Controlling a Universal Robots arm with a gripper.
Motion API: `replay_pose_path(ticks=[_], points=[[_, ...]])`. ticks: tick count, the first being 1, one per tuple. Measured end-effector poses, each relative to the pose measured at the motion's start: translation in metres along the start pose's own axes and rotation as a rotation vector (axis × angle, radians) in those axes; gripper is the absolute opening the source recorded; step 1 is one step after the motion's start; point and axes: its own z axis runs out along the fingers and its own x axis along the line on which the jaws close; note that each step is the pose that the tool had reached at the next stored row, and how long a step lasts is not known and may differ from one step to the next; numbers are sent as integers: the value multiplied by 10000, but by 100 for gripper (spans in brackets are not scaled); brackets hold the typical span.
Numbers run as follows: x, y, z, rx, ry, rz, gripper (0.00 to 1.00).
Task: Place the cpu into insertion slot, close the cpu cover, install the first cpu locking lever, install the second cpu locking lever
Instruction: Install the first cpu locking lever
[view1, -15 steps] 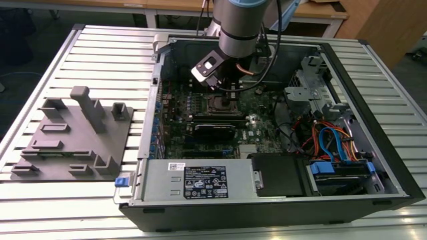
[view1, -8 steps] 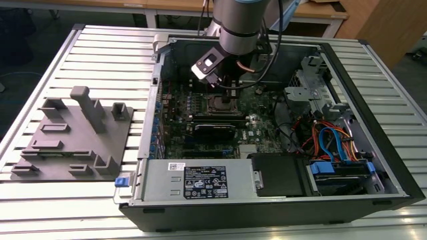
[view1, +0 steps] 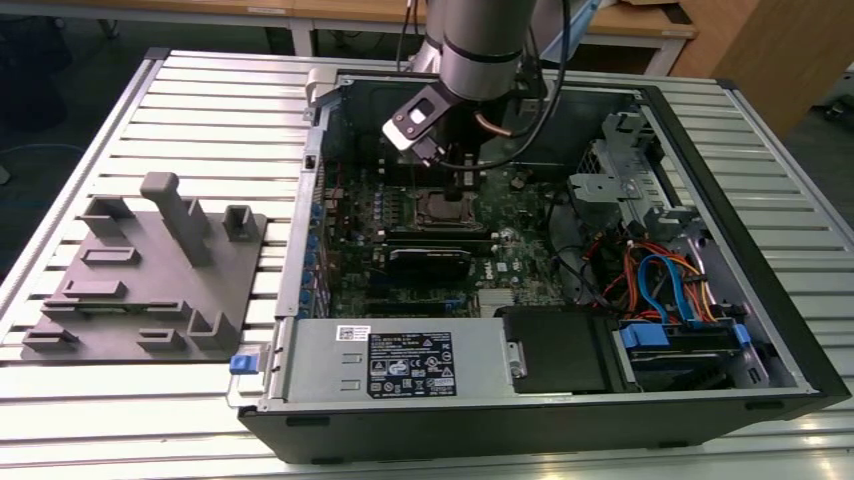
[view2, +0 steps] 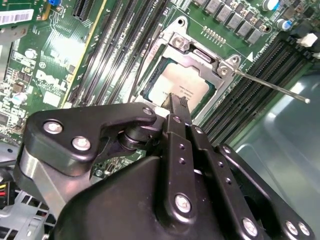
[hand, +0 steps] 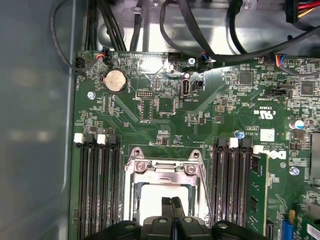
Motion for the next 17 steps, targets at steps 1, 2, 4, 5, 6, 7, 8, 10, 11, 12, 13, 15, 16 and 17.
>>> replay_pose_path(ticks=[1,2,4,5,6,7,8,10,11,12,13,15,16,17], points=[[1,0,-15,0,0,0,10],[1,0,-30,-1,1,0,10],[2,0,-52,0,-1,0,10],[2,0,-52,-1,1,-1,10],[2,0,-52,-2,3,-1,10],[2,0,-53,-2,4,0,10],[2,0,-54,-1,2,0,10],[2,0,-55,-1,1,0,10],[2,0,-56,-1,1,-1,10],[2,0,-57,-1,0,0,10],[2,0,-57,0,0,-1,10],[2,0,-58,0,1,-1,10],[2,0,-58,-1,1,-4,10],[2,0,-58,0,1,-13,10]])
